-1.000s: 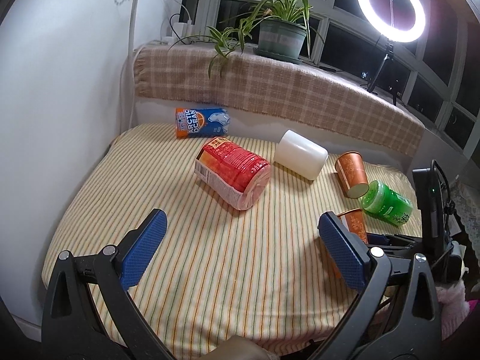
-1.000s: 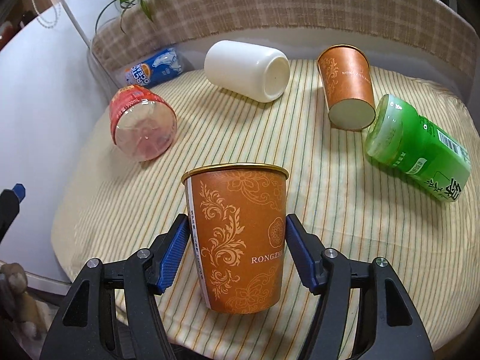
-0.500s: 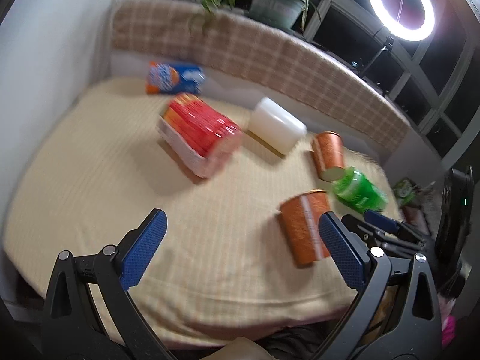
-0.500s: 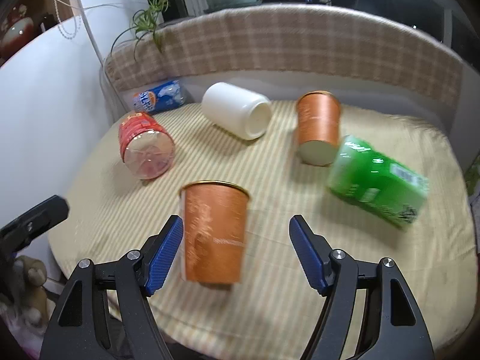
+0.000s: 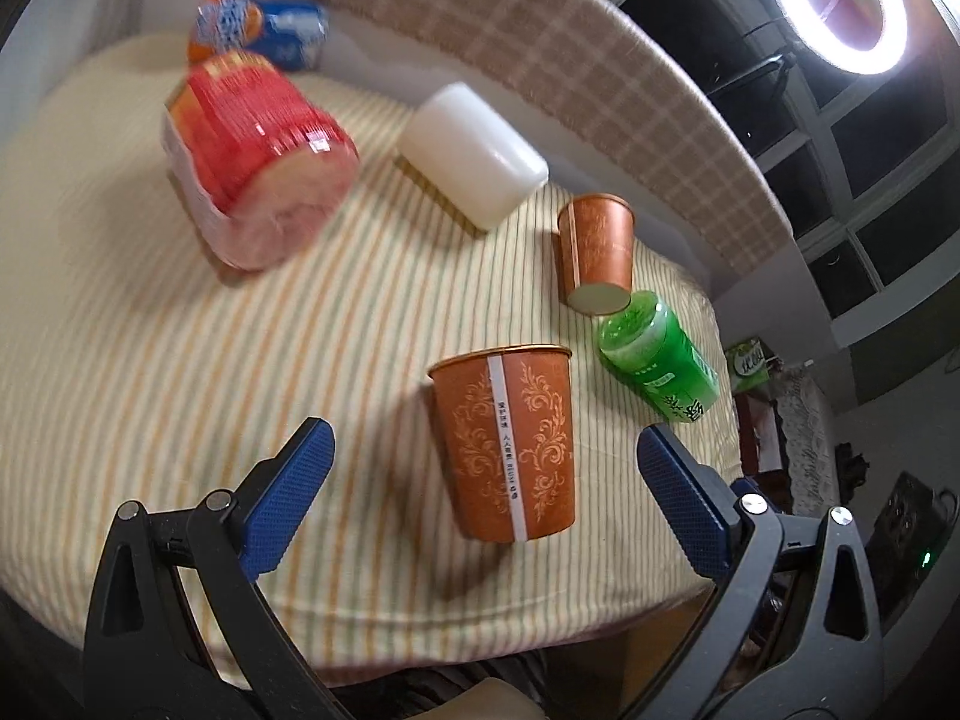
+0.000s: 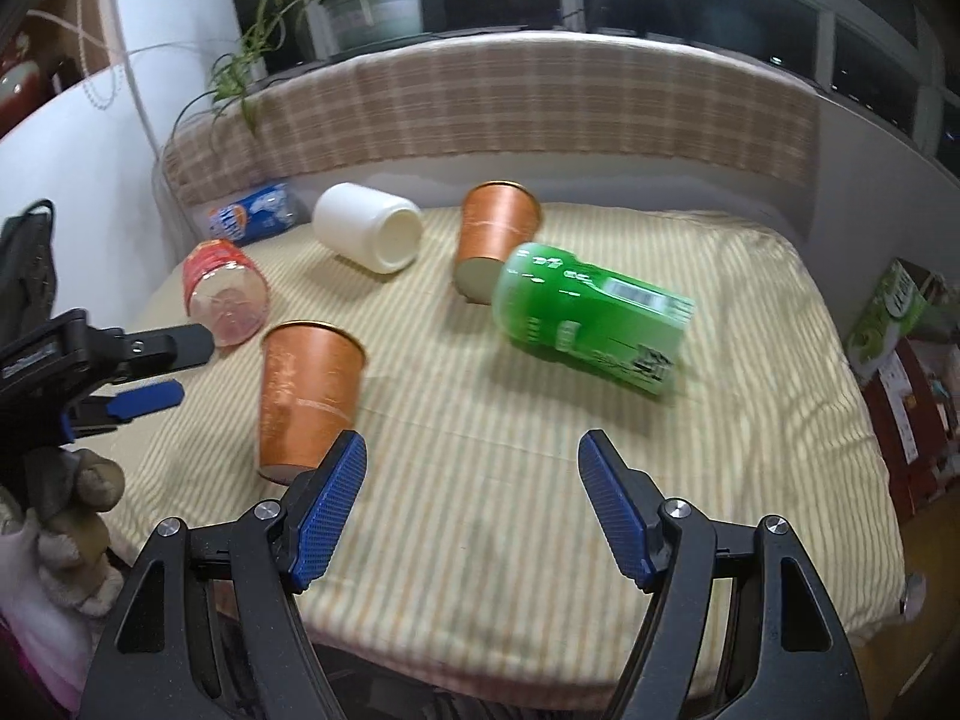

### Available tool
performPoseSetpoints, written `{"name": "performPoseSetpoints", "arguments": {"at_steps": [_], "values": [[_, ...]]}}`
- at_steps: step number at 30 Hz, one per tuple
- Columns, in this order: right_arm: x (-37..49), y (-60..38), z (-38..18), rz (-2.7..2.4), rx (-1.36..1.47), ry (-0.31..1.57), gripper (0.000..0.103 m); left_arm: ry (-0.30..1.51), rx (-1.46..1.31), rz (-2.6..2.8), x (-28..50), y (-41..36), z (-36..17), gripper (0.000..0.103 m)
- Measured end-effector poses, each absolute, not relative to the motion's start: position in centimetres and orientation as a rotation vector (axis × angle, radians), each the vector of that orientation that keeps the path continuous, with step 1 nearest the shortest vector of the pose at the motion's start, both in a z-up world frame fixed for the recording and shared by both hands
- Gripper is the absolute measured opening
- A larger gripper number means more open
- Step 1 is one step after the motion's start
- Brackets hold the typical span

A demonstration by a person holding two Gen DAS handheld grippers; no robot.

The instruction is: Flip cup upright

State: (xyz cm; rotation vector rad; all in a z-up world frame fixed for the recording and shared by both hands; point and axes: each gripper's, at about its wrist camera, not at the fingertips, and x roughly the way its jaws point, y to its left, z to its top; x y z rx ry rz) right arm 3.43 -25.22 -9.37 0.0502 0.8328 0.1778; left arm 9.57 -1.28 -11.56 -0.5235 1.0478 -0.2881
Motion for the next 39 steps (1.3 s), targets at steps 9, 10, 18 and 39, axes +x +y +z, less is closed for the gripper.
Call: {"name": "performPoseSetpoints", "arguments": {"at_steps": [9, 10, 18, 39], "values": [[2.6, -27.1, -9.8, 0.145, 0.071, 0.833, 0.073, 1.072, -0.5, -0.274, 10.8, -3.0, -12.2, 0.102], [2.5, -27.2, -9.7, 0.141, 0.07, 0.83, 0.073, 1.073, -0.495, -0.272, 10.9, -3.0, -12.2, 0.102], [2.1, -27.4, -9.3, 0.135, 0.071, 0.815, 0.073, 1.08, -0.494, -0.263, 11.4, -3.1, -12.6, 0.101], [1.7, -27.8, -9.5, 0.115, 0.079, 0.808, 0.073, 1.171, -0.474, -0.306, 12.8, -4.7, -15.3, 0.073]]}}
